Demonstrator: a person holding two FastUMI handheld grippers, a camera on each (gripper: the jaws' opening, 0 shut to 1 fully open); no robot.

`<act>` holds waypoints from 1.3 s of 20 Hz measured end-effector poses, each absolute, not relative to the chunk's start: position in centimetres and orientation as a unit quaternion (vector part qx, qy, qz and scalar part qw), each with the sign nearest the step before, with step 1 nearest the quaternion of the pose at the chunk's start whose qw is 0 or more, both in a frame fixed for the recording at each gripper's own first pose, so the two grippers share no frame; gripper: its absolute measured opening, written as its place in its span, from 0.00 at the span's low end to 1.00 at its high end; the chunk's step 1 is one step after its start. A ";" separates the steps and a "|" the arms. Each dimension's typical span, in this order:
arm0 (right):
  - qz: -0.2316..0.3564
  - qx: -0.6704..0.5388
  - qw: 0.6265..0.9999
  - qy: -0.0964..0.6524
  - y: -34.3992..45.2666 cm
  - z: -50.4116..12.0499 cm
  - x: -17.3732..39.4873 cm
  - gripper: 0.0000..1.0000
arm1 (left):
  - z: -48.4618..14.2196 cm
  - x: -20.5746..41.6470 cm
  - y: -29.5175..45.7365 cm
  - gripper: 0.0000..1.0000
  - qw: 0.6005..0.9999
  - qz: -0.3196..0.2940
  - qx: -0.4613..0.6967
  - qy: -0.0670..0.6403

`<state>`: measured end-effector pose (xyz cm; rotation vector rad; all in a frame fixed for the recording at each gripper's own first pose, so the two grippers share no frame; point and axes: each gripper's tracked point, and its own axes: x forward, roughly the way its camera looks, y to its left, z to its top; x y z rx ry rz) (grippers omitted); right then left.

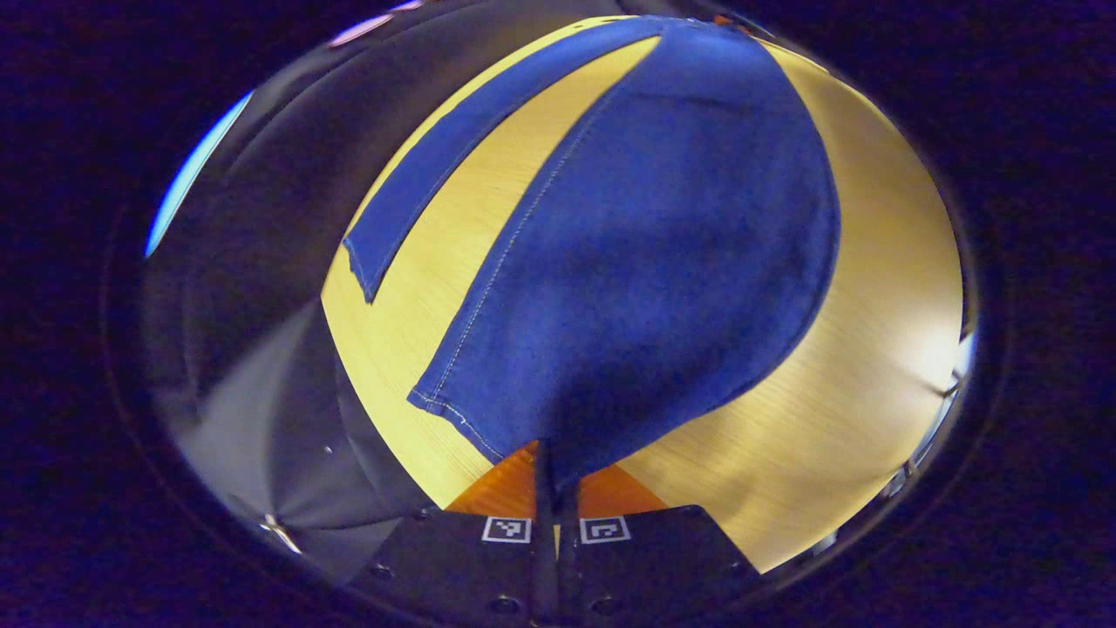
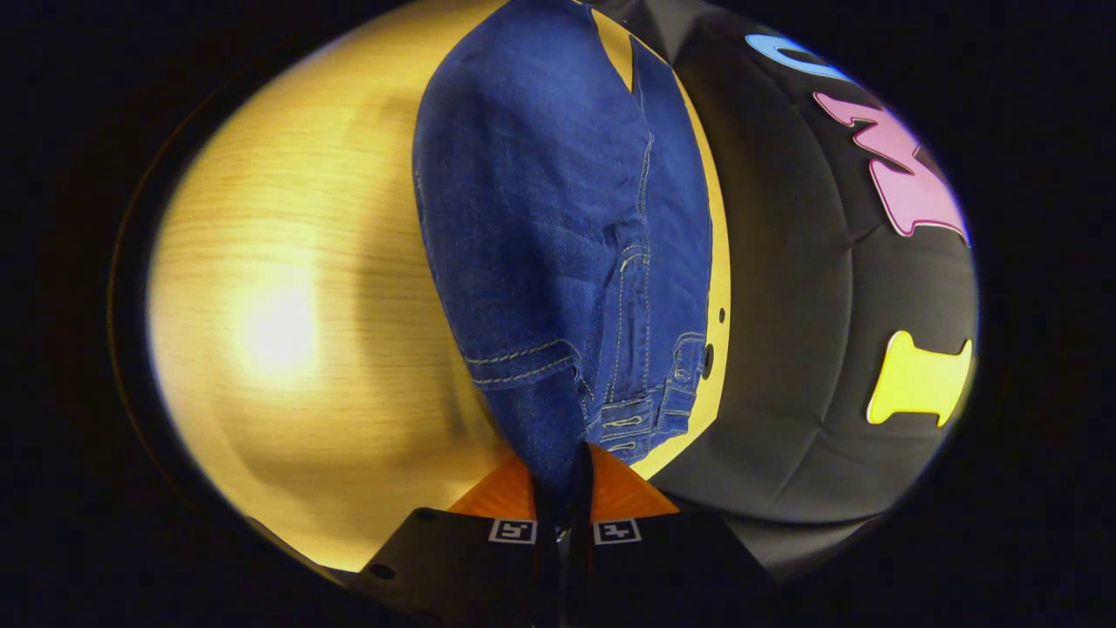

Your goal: Grasp the waist and the cuffs of the jeans and fold them to make the two legs overlap; first hold the waist and fold one-third of the jeans toward the cuffs, then hold the cuffs and fold the remaining one-third in the same direction to finish folding.

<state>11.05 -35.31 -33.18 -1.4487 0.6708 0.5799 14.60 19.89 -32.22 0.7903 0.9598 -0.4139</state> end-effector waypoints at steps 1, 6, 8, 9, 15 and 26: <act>0.254 -0.637 0.665 0.297 -35.5 -32.3 11.6 0.08 | -31.3 14.6 19.2 0.06 0.801 -0.196 0.331 0.459; 0.234 -0.613 0.694 0.296 -35.5 -26.1 16.6 0.08 | -27.7 17.2 17.9 0.06 0.832 -0.185 0.164 0.497; 0.223 -0.587 0.715 0.306 -35.7 -23.7 20.2 0.08 | -24.8 20.2 17.4 0.06 0.854 -0.154 0.080 0.491; 0.216 -0.565 0.730 0.318 -35.8 -22.8 21.9 0.08 | -23.5 21.6 17.2 0.06 0.861 -0.139 0.061 0.485; 0.103 -0.292 0.841 0.444 -37.7 -24.2 32.2 0.08 | -15.6 27.4 18.1 0.06 0.876 -0.086 -0.070 0.470; -0.051 -0.115 0.867 0.482 -40.2 -26.8 36.1 0.80 | -7.0 26.0 20.4 0.85 0.891 -0.014 -0.150 0.428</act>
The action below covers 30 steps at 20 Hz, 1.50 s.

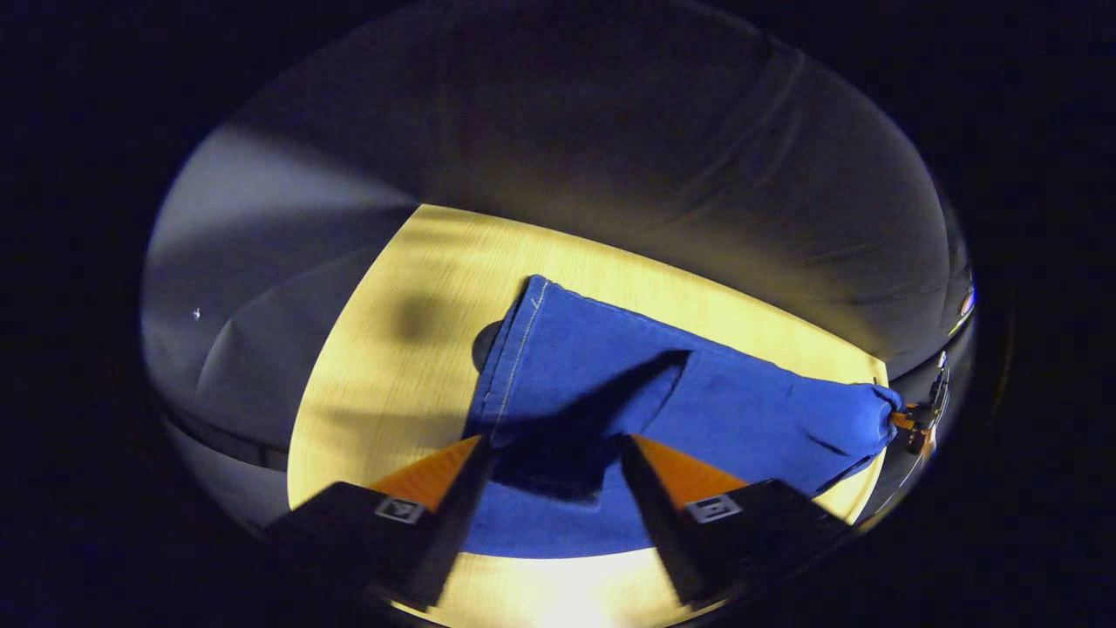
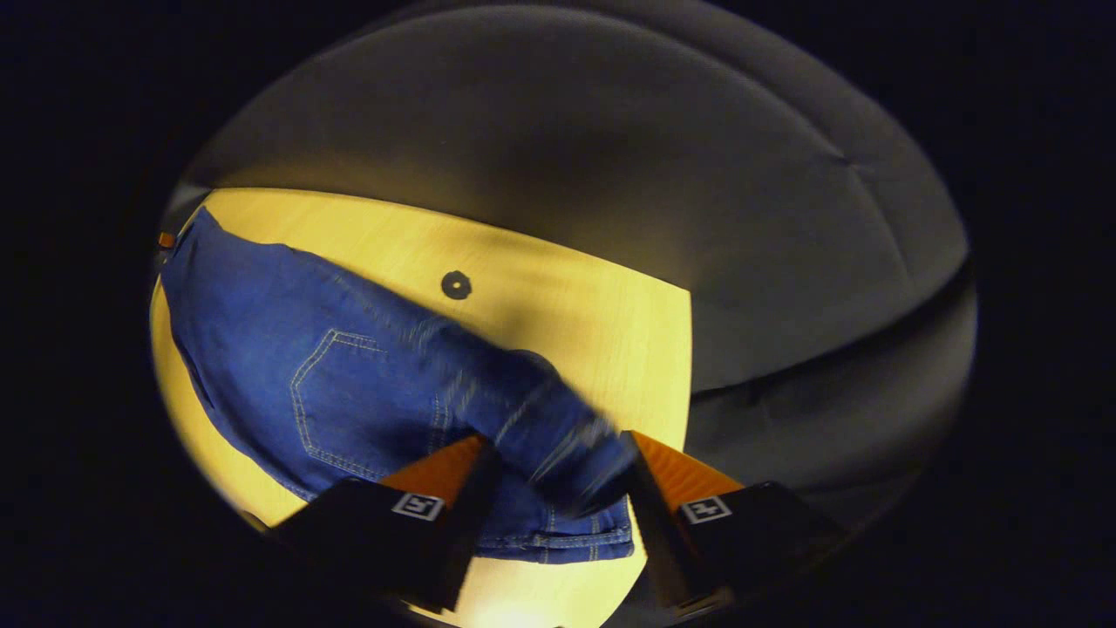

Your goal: Grasp the waist and the cuffs of the jeans and fold them to make the two legs overlap; first hold the waist and fold one-third of the jeans toward the cuffs, then hold the cuffs and fold the remaining one-third in the same direction to finish folding.

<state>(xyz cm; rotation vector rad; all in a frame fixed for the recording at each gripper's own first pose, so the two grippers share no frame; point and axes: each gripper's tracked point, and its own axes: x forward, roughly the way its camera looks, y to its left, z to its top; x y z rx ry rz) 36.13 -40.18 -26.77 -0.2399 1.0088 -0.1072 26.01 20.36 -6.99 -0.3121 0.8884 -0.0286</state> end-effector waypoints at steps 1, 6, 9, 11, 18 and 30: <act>-0.057 -0.092 0.875 0.473 -40.0 -26.0 35.6 0.90 | -5.9 25.6 20.2 0.98 0.901 -0.003 -0.126 0.415; -0.107 -0.005 0.920 0.377 -39.3 -21.2 32.6 0.98 | -1.3 23.7 16.6 0.97 0.957 0.018 -0.022 0.290; -0.155 0.019 0.933 0.325 -39.2 -19.7 29.8 0.98 | 2.4 20.6 15.1 0.97 0.979 0.028 -0.015 0.202; -0.199 0.066 0.938 0.278 -39.6 -19.5 28.6 0.98 | 4.4 17.9 14.5 0.96 0.986 0.031 -0.012 0.161; -0.305 0.220 0.902 0.213 -41.2 -23.0 26.4 0.98 | 7.9 10.1 10.1 0.96 0.996 0.007 -0.005 0.088; -0.359 0.252 0.877 0.199 -42.4 -25.4 27.5 1.00 | 6.8 4.1 -2.3 0.97 0.982 -0.096 -0.096 0.130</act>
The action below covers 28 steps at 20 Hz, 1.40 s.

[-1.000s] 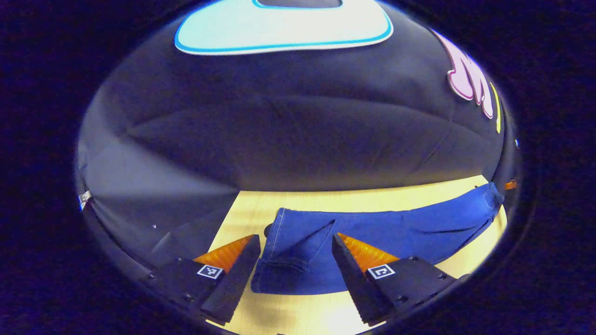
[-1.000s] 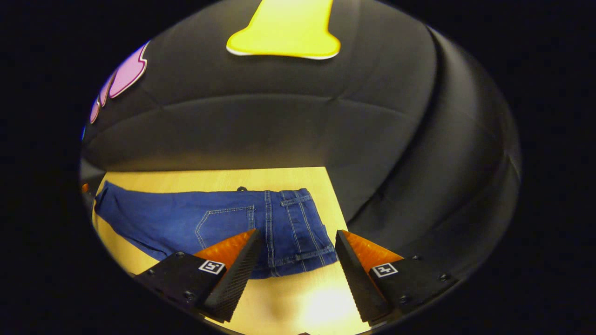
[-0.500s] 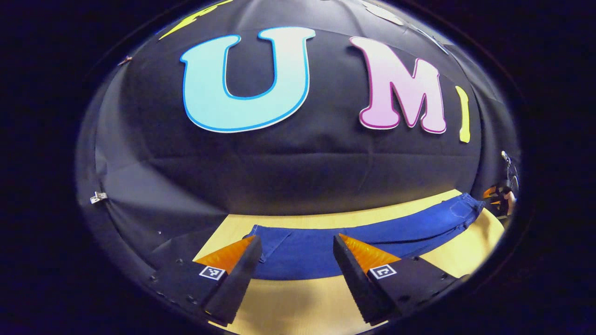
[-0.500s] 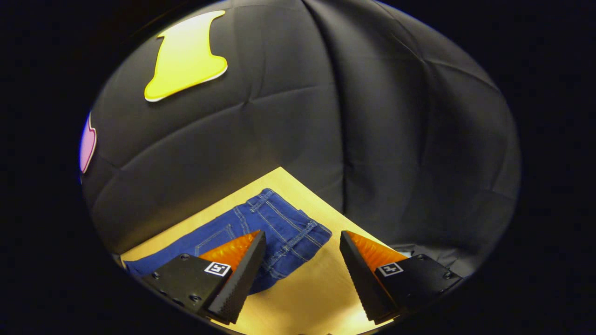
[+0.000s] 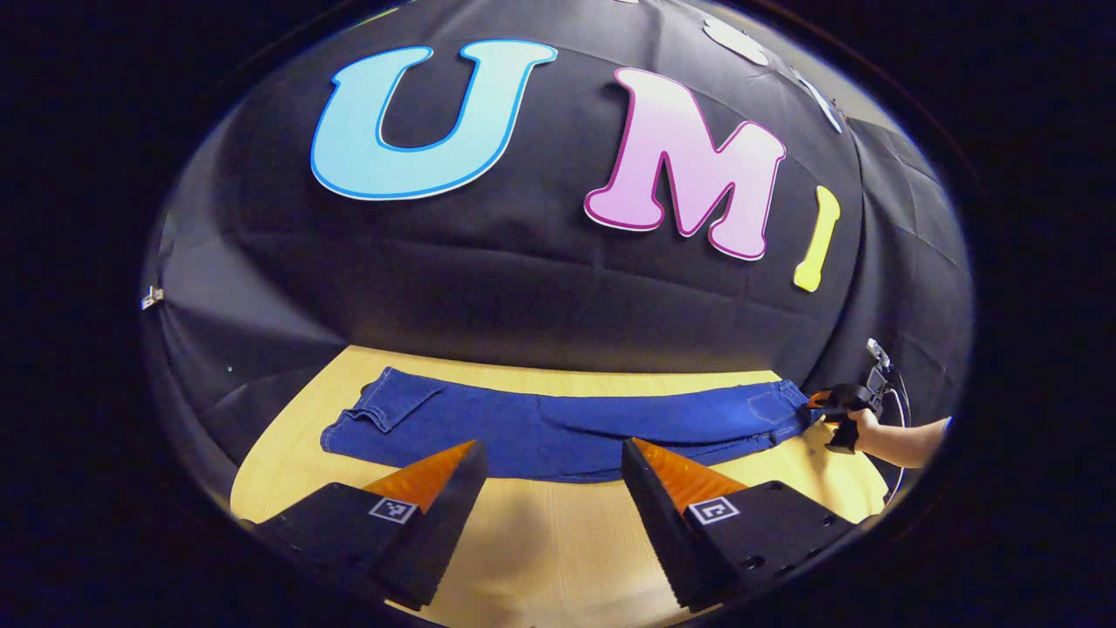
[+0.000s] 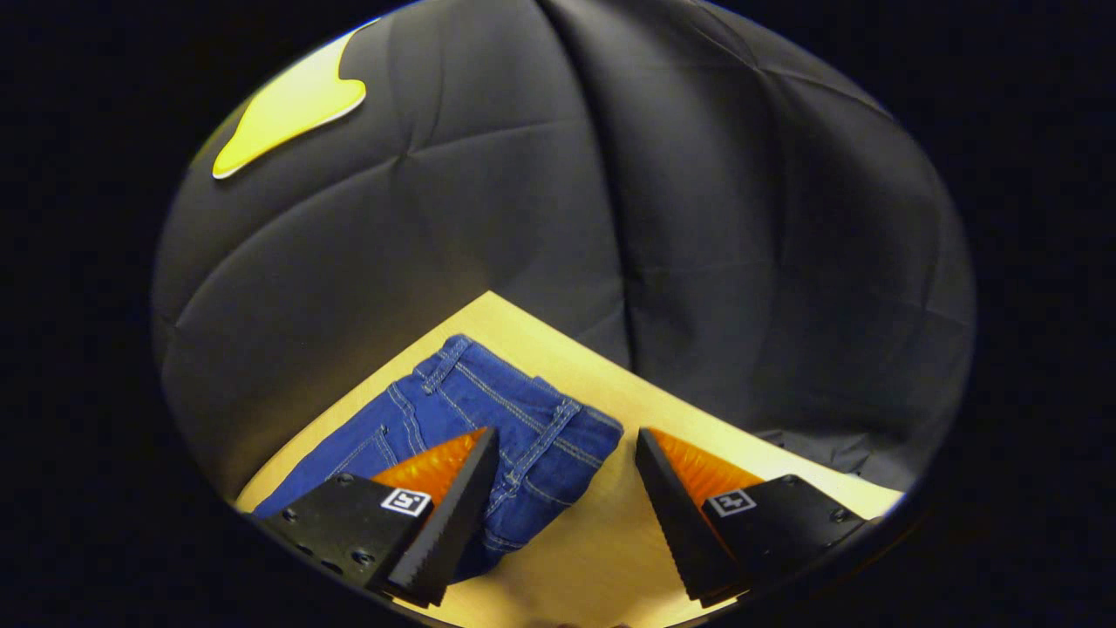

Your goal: Grasp the waist and the cuffs of the jeans and fold them to make the two legs overlap; first hold the waist and fold one-third of the jeans toward the cuffs, then hold the cuffs and fold the remaining one-third in the same direction to finish folding.

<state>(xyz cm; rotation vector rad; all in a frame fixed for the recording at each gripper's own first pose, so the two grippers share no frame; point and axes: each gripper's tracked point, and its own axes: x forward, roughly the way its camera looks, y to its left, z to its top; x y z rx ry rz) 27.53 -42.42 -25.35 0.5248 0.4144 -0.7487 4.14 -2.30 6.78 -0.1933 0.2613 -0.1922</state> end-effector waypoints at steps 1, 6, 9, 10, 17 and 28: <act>-0.350 0.265 0.878 0.190 -42.1 -25.2 27.9 1.00 | 6.7 4.2 -2.7 0.97 0.981 -0.098 -0.104 0.132; -0.349 0.283 0.877 0.168 -43.0 -25.0 27.6 0.64 | 4.2 4.2 -3.1 0.97 0.973 -0.084 -0.148 0.158; -0.334 0.296 0.881 0.158 -42.5 -25.6 28.7 0.34 | 3.5 4.2 -3.3 0.97 0.968 -0.080 -0.173 0.164; -0.331 0.290 0.884 0.157 -42.6 -25.6 28.7 0.22 | 3.1 4.3 -3.2 0.97 0.967 -0.077 -0.178 0.167; -0.270 0.229 0.930 0.101 -41.8 -20.7 28.9 0.08 | 0.4 4.8 -4.0 0.97 0.962 -0.071 -0.182 0.192; -0.055 0.062 0.996 -0.016 -34.6 -10.9 24.0 0.08 | -1.0 2.6 -4.9 0.97 0.969 -0.094 -0.101 0.204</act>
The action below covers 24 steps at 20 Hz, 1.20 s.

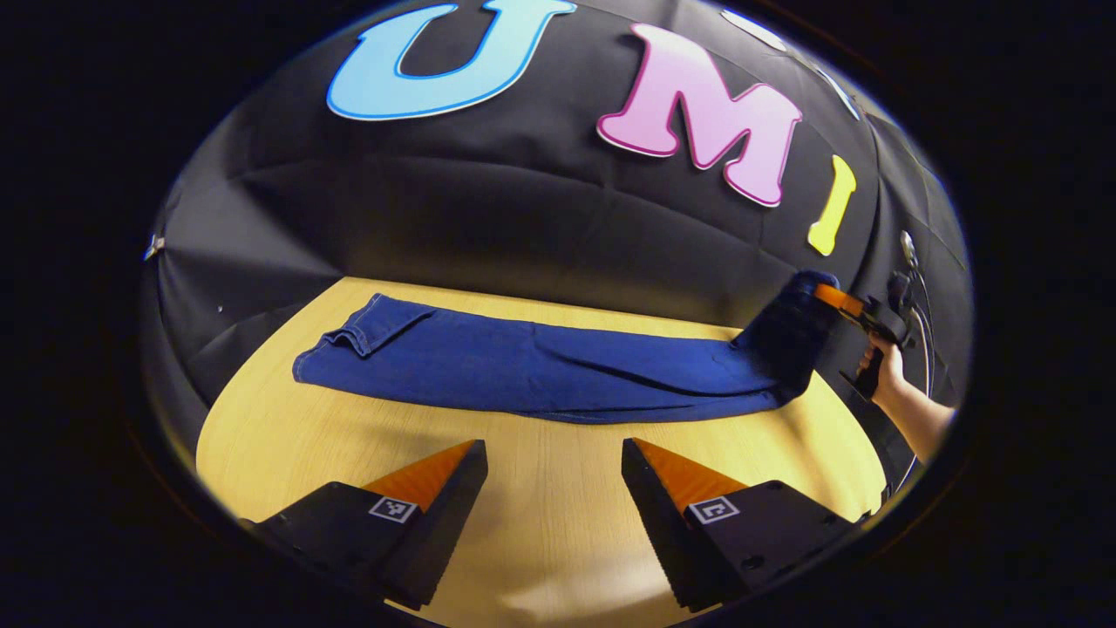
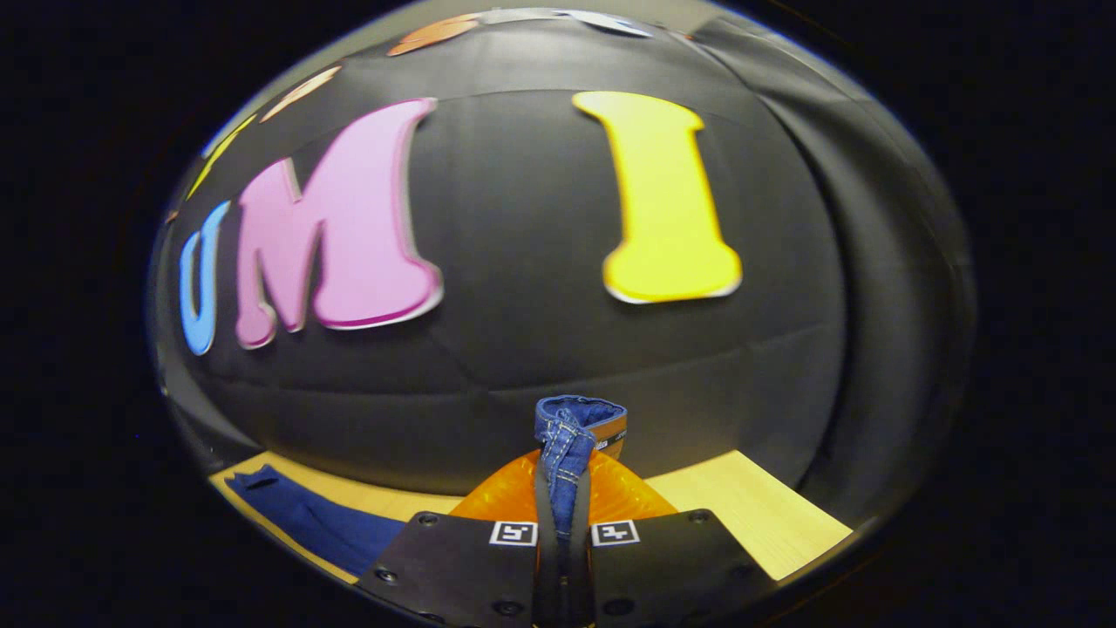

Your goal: Grasp the waist and the cuffs of the jeans and fold them to make the two legs overlap; first hold the waist and fold one-third of the jeans toward the cuffs, then hold the cuffs and fold the remaining one-third in the same direction to finish folding.

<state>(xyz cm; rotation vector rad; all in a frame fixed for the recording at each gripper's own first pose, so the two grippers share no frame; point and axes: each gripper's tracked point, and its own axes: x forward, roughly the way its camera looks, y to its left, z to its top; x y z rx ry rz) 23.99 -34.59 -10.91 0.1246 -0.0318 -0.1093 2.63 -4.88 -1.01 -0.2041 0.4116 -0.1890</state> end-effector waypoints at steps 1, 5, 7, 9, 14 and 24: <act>-0.032 0.048 0.998 -0.016 -33.8 -10.1 23.7 0.07 | -1.2 2.3 -4.9 0.97 0.969 -0.095 -0.097 0.205; 0.047 -0.002 0.999 -0.010 -32.9 -10.8 24.3 0.07 | -2.2 1.4 -4.9 0.97 0.966 -0.103 -0.103 0.212; 0.082 -0.035 0.996 -0.001 -32.9 -11.2 24.3 0.07 | -2.7 1.3 -4.6 0.97 0.966 -0.106 -0.102 0.214; 0.103 -0.046 0.993 0.018 -33.2 -11.9 24.3 0.07 | -2.6 1.6 -4.0 0.97 0.967 -0.104 -0.105 0.206; 0.081 -0.030 0.994 0.072 -34.5 -15.9 24.8 0.08 | -2.8 3.4 0.8 0.97 0.973 -0.046 -0.127 0.186; 0.117 -0.038 0.986 0.114 -31.7 -17.8 20.8 0.97 | -3.9 12.9 19.7 0.97 0.968 0.100 -0.163 0.160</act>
